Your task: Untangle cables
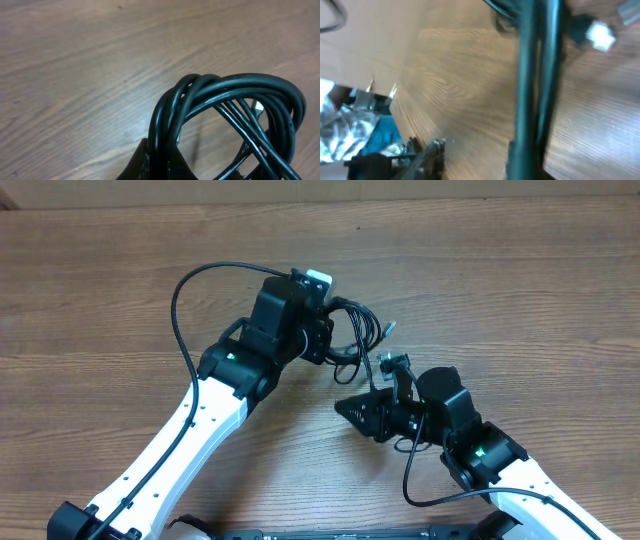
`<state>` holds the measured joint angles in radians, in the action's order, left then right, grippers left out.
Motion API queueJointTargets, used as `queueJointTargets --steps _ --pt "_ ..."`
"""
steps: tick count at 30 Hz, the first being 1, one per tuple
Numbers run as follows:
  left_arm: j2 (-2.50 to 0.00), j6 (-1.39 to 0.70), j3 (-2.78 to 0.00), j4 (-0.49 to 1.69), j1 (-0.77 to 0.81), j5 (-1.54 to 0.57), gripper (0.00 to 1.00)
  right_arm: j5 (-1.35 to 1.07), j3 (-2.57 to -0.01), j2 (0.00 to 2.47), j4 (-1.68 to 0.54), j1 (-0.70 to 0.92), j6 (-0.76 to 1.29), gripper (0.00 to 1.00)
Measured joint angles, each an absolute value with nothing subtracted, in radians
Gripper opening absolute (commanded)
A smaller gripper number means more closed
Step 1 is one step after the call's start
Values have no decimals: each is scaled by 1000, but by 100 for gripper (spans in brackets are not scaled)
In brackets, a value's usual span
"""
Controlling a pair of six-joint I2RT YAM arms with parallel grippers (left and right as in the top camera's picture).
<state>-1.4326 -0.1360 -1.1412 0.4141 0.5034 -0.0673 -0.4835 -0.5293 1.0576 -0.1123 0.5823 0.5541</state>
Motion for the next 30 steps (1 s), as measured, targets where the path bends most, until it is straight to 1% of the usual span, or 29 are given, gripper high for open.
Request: queueJointTargets --steps 2,3,5,9,12,15,17,22,25,26,28,29,30 --pt "-1433 -142 -1142 409 502 -55 4 -447 -531 1057 -181 583 551 81" --pt "-1433 -144 -1142 411 502 -49 4 -426 -530 1058 -212 582 555 89" --pt "-1433 -156 -1143 426 502 -44 4 -378 -530 1056 -267 582 545 99" --pt "-1433 -171 -1144 493 502 -36 4 -360 -529 1045 -281 569 564 100" --pt "-1433 -208 -1144 516 502 -4 4 -361 -554 1000 -344 531 633 100" --pt "-1433 -296 -1144 526 503 46 4 -361 -582 948 -389 486 725 100" --pt "-1433 -369 -1144 527 502 69 4 -363 -593 902 -379 448 833 100" --pt "-1433 -435 -1144 543 502 45 4 -418 -596 871 -260 432 939 100" --pt "-1433 -353 -1145 554 502 -28 4 -436 -599 878 -144 432 1014 100" --pt "-1433 -296 -1145 555 502 -57 4 -437 -602 889 -96 432 1077 99" --pt "-1433 -208 -1145 553 502 -85 4 -436 -603 904 -62 432 1154 94" --pt "-1433 -163 -1145 551 502 -94 4 -426 -603 931 -23 432 1236 90" --pt "-1433 -109 -1145 547 502 -100 4 -421 -603 939 -14 432 1259 88"
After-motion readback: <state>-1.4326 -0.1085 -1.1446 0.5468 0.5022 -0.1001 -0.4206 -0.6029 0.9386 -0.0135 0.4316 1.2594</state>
